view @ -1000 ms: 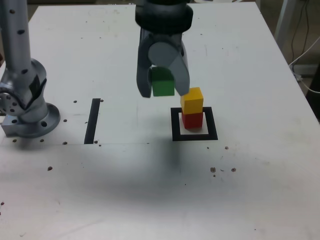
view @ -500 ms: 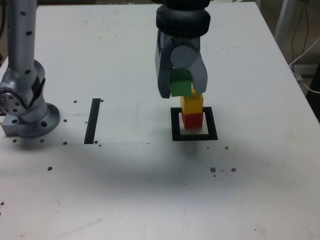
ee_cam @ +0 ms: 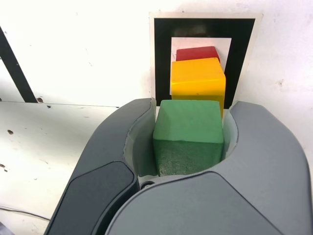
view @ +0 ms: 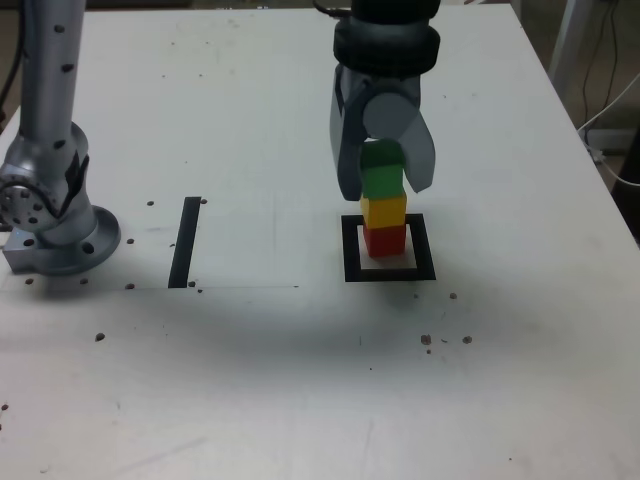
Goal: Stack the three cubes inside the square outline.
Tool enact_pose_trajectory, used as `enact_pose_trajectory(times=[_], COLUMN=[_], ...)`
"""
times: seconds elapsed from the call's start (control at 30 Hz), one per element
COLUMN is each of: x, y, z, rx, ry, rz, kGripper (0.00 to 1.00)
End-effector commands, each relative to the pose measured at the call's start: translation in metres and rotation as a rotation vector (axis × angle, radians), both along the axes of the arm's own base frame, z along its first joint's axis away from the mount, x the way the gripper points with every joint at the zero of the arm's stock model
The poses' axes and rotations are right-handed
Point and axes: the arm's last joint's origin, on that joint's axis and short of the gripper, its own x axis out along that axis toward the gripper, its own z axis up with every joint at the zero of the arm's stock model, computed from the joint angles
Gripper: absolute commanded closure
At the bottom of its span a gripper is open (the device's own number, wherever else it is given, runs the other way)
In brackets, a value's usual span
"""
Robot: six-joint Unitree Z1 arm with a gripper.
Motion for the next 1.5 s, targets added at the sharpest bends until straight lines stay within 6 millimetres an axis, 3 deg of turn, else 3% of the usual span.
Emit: enact_pose_trajectory(times=[0.0,0.27,0.73,0.93,0.97,1.47], x=[0.003,0.006,0.003,-0.002,-0.003,-0.022], y=[0.000,0.001,0.003,0.003,0.003,-0.005], z=[-0.003,-0.007,-0.009,-0.005,-0.004,0.017], rx=[-0.002,0.004,0.039,0.040,0.041,0.028], ry=[0.002,0.004,0.001,0.001,0.000,-0.064], rz=[0.000,-0.002,-0.002,-0.001,-0.002,-0.053], kGripper=[0.77,0.55,0.40,0.04,0.01,0.00])
